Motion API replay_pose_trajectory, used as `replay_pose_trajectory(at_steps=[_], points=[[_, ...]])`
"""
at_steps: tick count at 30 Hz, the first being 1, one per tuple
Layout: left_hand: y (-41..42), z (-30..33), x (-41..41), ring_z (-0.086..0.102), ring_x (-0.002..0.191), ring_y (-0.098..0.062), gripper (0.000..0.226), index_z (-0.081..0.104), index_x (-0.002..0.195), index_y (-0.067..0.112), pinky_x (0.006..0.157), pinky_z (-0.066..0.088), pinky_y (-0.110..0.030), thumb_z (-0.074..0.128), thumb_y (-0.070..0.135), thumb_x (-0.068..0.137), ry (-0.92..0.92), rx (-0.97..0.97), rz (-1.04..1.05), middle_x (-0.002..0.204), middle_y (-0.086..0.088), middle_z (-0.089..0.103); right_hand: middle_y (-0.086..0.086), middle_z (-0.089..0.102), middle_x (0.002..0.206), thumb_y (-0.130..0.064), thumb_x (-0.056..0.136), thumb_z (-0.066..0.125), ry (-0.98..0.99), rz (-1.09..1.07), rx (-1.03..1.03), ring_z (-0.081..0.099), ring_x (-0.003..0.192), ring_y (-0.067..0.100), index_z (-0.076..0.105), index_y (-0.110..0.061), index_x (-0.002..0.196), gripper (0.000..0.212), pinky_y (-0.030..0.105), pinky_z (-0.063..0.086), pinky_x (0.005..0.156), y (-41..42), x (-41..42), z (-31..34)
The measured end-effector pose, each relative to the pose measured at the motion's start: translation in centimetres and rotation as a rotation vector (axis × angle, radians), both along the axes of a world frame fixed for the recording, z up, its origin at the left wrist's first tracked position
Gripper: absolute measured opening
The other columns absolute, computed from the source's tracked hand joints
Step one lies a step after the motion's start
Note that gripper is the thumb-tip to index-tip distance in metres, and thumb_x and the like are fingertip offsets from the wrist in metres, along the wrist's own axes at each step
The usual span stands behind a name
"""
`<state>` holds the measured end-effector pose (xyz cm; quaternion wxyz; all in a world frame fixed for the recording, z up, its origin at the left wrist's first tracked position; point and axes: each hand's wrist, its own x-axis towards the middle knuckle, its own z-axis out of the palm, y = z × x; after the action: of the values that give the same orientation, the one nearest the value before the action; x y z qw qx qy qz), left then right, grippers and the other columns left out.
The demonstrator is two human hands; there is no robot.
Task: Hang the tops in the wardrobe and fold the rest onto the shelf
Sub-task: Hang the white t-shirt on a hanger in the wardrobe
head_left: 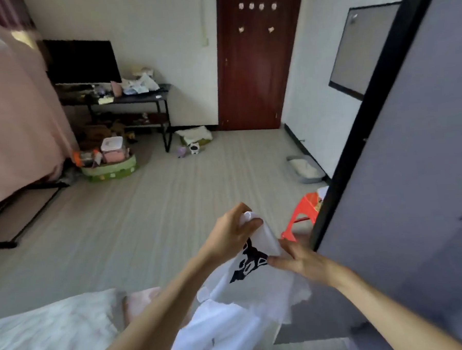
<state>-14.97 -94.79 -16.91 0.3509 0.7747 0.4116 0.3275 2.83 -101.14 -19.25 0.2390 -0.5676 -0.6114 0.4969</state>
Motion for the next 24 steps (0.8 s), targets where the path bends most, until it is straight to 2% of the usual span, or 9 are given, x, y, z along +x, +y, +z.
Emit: replay_pose_trajectory(at_steps=[2, 4, 7, 9, 13, 16, 20, 22, 24], points=[[-1.2, 0.4, 4.7, 0.041, 0.055, -0.005, 0.013, 0.049, 0.09, 0.013, 0.05, 0.032, -0.015, 0.056, 0.024, 0.094, -0.005, 0.008, -0.094, 0.063, 0.008, 0.044, -0.015, 0.072, 0.093, -0.039, 0.083, 0.066, -0.008, -0.085, -0.012, 0.066, 0.089, -0.002, 0.063, -0.027, 0.1, 0.021, 0.011, 0.047, 0.075, -2.5, 3.4, 0.2], [-2.2, 0.7, 8.3, 0.041, 0.057, -0.01, 0.015, 0.048, 0.091, 0.01, 0.053, 0.033, -0.018, 0.055, 0.023, 0.095, -0.011, 0.024, -0.161, 0.065, 0.004, 0.045, -0.016, 0.069, 0.076, -0.03, 0.088, 0.065, -0.045, -0.185, 0.012, 0.064, 0.071, -0.001, 0.066, -0.02, 0.088, 0.01, 0.012, 0.045, 0.066, -4.2, 6.3, 0.2], [-4.1, 1.2, 14.3, 0.038, 0.061, -0.016, 0.017, 0.047, 0.09, 0.007, 0.056, 0.032, -0.021, 0.055, 0.022, 0.095, -0.022, 0.034, -0.267, 0.068, -0.001, 0.043, -0.001, 0.064, 0.08, -0.02, 0.091, 0.06, -0.053, -0.37, 0.059, 0.06, 0.071, 0.01, 0.066, -0.007, 0.09, 0.015, 0.023, 0.044, 0.067, -7.2, 11.2, 0.3], [-5.3, 1.2, 17.6, 0.039, 0.062, -0.017, 0.016, 0.048, 0.091, 0.008, 0.057, 0.034, -0.024, 0.055, 0.023, 0.095, -0.031, 0.022, -0.331, 0.07, -0.005, 0.045, 0.0, 0.06, 0.075, -0.018, 0.091, 0.06, -0.035, -0.451, 0.082, 0.057, 0.069, 0.012, 0.064, -0.009, 0.082, 0.014, 0.025, 0.042, 0.065, -9.3, 13.7, 0.6], [-7.8, 1.2, 23.7, 0.042, 0.059, -0.015, 0.017, 0.05, 0.091, 0.013, 0.055, 0.035, -0.023, 0.056, 0.028, 0.094, -0.056, -0.058, -0.46, 0.069, -0.007, 0.046, -0.002, 0.046, 0.063, -0.019, 0.093, 0.056, -0.117, -0.662, 0.154, 0.043, 0.058, 0.013, 0.051, -0.015, 0.066, 0.027, 0.026, 0.031, 0.055, -13.1, 17.9, 0.9], [-8.6, 1.7, 27.0, 0.049, 0.064, -0.011, 0.022, 0.052, 0.089, 0.018, 0.059, 0.04, -0.021, 0.066, 0.035, 0.087, -0.076, -0.092, -0.556, 0.072, 0.002, 0.054, 0.001, 0.052, 0.071, -0.01, 0.095, 0.05, -0.157, -0.81, 0.284, 0.047, 0.067, 0.013, 0.057, -0.004, 0.079, 0.019, 0.023, 0.035, 0.059, -15.2, 20.4, 1.6], [-8.7, 2.1, 30.4, 0.061, 0.083, -0.013, 0.05, 0.056, 0.102, 0.018, 0.076, 0.048, -0.028, 0.082, 0.042, 0.066, 0.115, -0.146, -0.722, 0.09, 0.003, 0.065, -0.002, 0.056, 0.073, -0.002, 0.095, 0.044, -0.176, -0.974, 0.392, 0.05, 0.067, 0.006, 0.056, -0.012, 0.079, 0.023, 0.014, 0.037, 0.062, -17.0, 23.4, 3.4], [-8.4, 1.8, 31.9, 0.063, 0.087, -0.016, 0.034, 0.062, 0.099, 0.018, 0.081, 0.05, -0.031, 0.081, 0.031, 0.073, 0.219, -0.162, -0.79, 0.094, 0.002, 0.067, 0.002, 0.057, 0.074, -0.005, 0.097, 0.041, -0.067, -1.095, 0.426, 0.05, 0.063, 0.008, 0.057, -0.008, 0.082, 0.022, 0.019, 0.039, 0.061, -17.6, 24.6, 3.9], [-8.0, 1.4, 32.6, 0.063, 0.088, -0.017, 0.018, 0.063, 0.096, 0.016, 0.08, 0.05, -0.03, 0.072, 0.024, 0.082, 0.338, -0.175, -0.816, 0.095, 0.0, 0.066, 0.0, 0.055, 0.067, -0.01, 0.099, 0.04, 0.124, -1.266, 0.453, 0.048, 0.058, 0.008, 0.055, -0.013, 0.074, 0.029, 0.017, 0.039, 0.055, -18.1, 25.8, 4.2]])
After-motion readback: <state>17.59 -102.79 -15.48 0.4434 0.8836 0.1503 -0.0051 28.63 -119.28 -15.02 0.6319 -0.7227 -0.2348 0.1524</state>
